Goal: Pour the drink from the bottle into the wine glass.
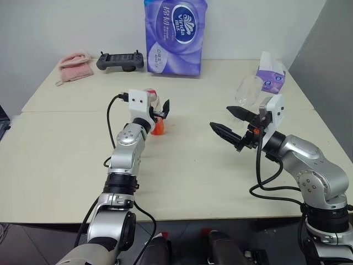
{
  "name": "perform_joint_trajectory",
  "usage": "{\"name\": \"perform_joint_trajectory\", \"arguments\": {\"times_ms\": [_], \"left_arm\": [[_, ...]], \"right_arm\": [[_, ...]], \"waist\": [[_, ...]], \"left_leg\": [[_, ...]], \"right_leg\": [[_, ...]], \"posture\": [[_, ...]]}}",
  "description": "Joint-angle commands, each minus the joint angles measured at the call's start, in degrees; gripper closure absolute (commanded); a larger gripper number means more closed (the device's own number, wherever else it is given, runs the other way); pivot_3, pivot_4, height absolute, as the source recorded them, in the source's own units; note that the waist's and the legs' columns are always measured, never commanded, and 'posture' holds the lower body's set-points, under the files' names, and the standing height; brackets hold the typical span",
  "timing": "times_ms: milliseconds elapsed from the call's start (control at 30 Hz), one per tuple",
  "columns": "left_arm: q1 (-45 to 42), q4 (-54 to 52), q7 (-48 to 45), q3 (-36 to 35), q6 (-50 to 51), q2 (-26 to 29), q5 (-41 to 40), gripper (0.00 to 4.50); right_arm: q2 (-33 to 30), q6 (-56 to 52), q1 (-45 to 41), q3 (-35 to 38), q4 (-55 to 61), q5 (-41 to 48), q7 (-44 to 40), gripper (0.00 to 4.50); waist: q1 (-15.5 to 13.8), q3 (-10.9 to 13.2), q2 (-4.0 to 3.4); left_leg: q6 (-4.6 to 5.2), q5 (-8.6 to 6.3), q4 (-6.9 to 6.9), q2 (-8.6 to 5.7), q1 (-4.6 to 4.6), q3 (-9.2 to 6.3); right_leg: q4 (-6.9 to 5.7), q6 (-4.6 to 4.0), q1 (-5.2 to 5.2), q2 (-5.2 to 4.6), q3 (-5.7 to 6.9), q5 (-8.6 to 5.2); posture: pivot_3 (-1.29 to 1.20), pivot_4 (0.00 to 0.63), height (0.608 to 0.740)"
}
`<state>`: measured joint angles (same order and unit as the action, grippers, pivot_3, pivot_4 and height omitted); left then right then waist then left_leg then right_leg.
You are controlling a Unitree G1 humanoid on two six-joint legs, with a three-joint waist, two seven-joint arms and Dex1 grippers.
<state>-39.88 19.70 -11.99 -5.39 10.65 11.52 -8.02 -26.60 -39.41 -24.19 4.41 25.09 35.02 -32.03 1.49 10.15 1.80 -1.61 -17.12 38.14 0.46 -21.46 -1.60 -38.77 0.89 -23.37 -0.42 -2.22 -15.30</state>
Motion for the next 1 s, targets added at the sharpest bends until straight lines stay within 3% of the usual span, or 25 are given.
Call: {"name": "perform_joint_trajectory", "arguments": {"times_ms": [33, 167, 367, 433, 767, 1000], "left_arm": [[-1.2, -2.9, -0.2, -0.9, -0.9, 0.2, -0.8, 0.06], [-1.3, -3.0, -0.5, -1.2, -0.6, 0.0, -1.5, 0.06], [-1.0, -3.3, -0.7, -1.5, -0.7, 0.0, -2.0, 1.95], [-1.0, -3.3, -0.7, -1.6, -0.6, 0.0, -2.0, 2.32], [-2.0, -3.8, -2.0, -2.1, 2.8, 1.3, -3.2, 2.32], [-2.5, -9.8, -20.0, 3.8, 8.4, 5.2, -8.2, 2.32]], "right_arm": [[-0.3, 0.7, -1.0, 0.6, 2.1, 0.5, 0.3, 0.00], [-0.3, 0.8, -1.2, 0.6, 1.9, 0.3, 0.4, 0.00], [-0.3, 0.9, -1.1, 0.7, 1.8, 0.2, 0.5, 0.00], [-0.3, 1.0, -1.0, 0.7, 1.7, 0.1, 0.5, 0.00], [-0.4, 1.0, -1.4, 0.2, 1.5, -0.2, 0.9, 0.00], [0.1, -1.0, -2.9, -2.4, 2.4, -0.3, 1.7, 0.00]], "waist": [[0.0, 0.0, 0.00], [0.0, 0.0, 0.00], [0.0, 0.0, 0.00], [0.0, 0.0, 0.00], [0.0, 0.0, 0.00], [0.1, 0.0, 0.00]], "left_leg": [[0.00, 0.00, 0.00, 0.00, 0.00, 0.00], [0.00, 0.00, 0.02, 0.00, 0.00, 0.00], [0.00, 0.00, 0.04, 0.00, 0.00, 0.00], [0.00, 0.00, 0.04, 0.00, 0.00, 0.00], [0.00, 0.00, 0.05, -0.01, 0.00, 0.00], [-0.03, 0.02, 0.05, -0.02, -0.02, 0.00]], "right_leg": [[0.00, 0.00, 0.00, 0.00, 0.00, 0.00], [-0.02, 0.00, 0.00, 0.00, 0.00, 0.00], [-0.05, 0.00, 0.00, 0.00, 0.00, 0.00], [-0.05, 0.00, 0.00, 0.00, 0.00, 0.00], [-0.07, 0.00, 0.00, 0.00, 0.00, 0.00], [-0.07, 0.00, -0.03, 0.00, 0.01, 0.00]], "posture": [[0.00, 0.150, 0.740], [0.00, 0.150, 0.740], [0.00, 0.150, 0.740], [0.00, 0.150, 0.740], [0.00, 0.150, 0.740], [0.00, 0.150, 0.740]]}}
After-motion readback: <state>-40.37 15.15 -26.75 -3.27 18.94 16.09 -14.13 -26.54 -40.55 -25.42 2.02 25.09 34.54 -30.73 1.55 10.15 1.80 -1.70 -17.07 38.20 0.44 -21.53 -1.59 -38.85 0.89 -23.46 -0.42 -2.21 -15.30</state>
